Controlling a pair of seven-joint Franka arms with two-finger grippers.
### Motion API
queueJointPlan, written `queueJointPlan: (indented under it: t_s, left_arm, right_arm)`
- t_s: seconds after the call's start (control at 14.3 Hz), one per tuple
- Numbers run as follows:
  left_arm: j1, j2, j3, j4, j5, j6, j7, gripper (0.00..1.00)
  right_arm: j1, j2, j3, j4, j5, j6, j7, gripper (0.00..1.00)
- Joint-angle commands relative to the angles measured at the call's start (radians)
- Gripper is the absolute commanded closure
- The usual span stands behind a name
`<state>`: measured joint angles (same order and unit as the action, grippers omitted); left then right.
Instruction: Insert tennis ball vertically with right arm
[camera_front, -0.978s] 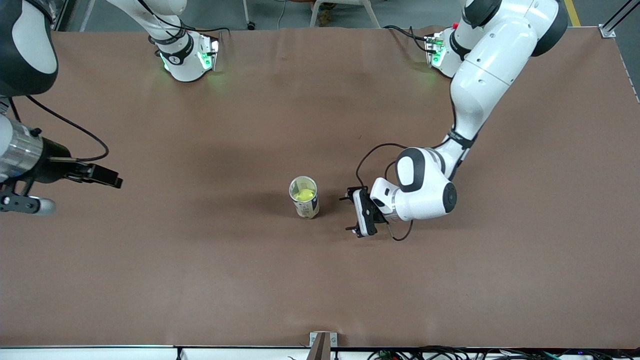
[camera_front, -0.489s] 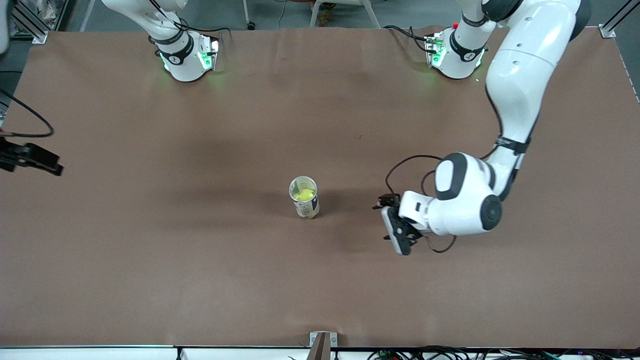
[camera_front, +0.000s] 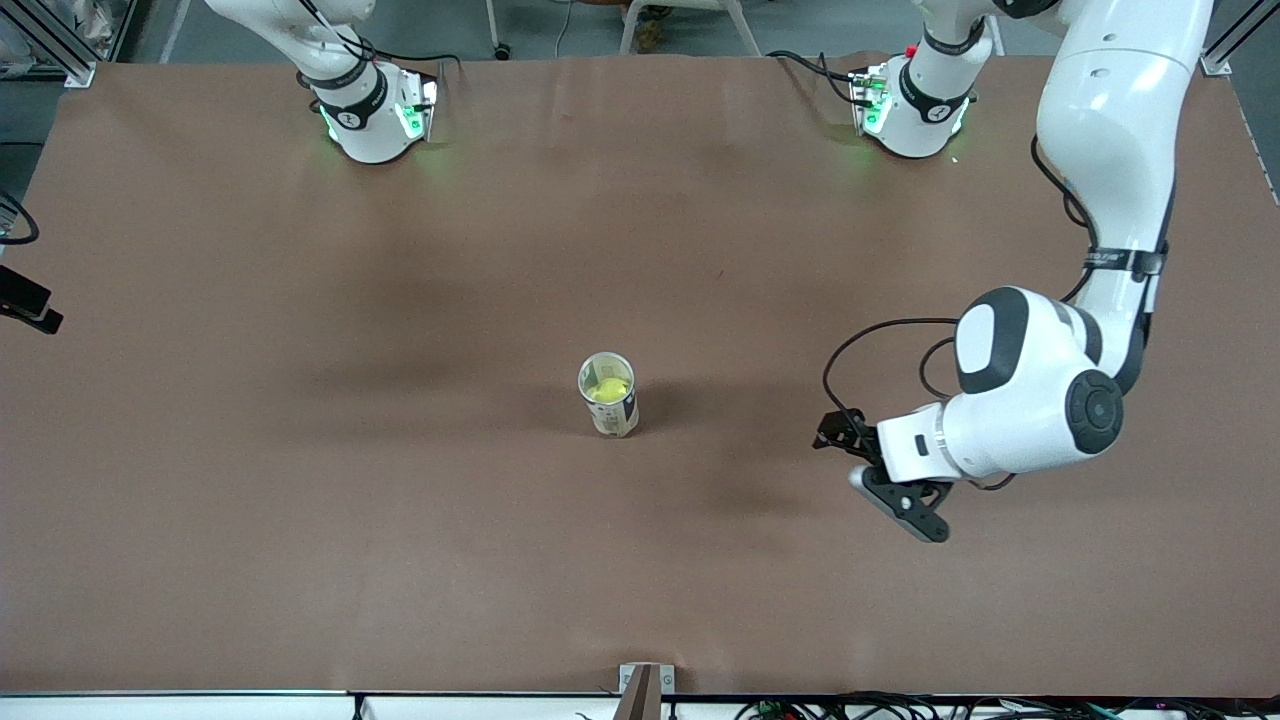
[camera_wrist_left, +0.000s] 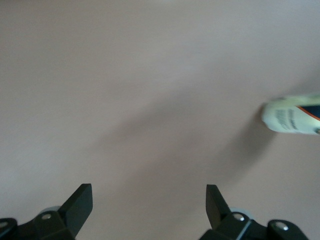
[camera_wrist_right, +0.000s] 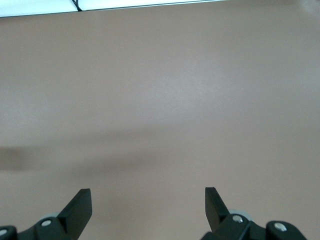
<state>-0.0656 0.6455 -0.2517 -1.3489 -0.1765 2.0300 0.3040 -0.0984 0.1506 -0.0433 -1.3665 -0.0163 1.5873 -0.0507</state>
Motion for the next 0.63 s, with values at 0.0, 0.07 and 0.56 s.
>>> queueJointPlan:
  t_s: [0.0, 0.07, 0.56]
  left_arm:
    - [-0.002, -0.088, 0.025, -0.013, 0.104, -0.068, -0.193, 0.00]
    - [0.004, -0.122, 0.034, -0.013, 0.136, -0.111, -0.269, 0.00]
    - [0.107, -0.500, 0.038, -0.138, 0.167, -0.378, -0.480, 0.00]
  right_arm:
    - [-0.044, -0.042, 0.049, -0.045, 0.012, 0.010, -0.009, 0.00]
    - [-0.044, -0.043, 0.051, -0.046, 0.009, 0.008, -0.009, 0.00]
    - [-0.047, -0.198, 0.052, -0.287, 0.009, 0.119, 0.005, 0.00]
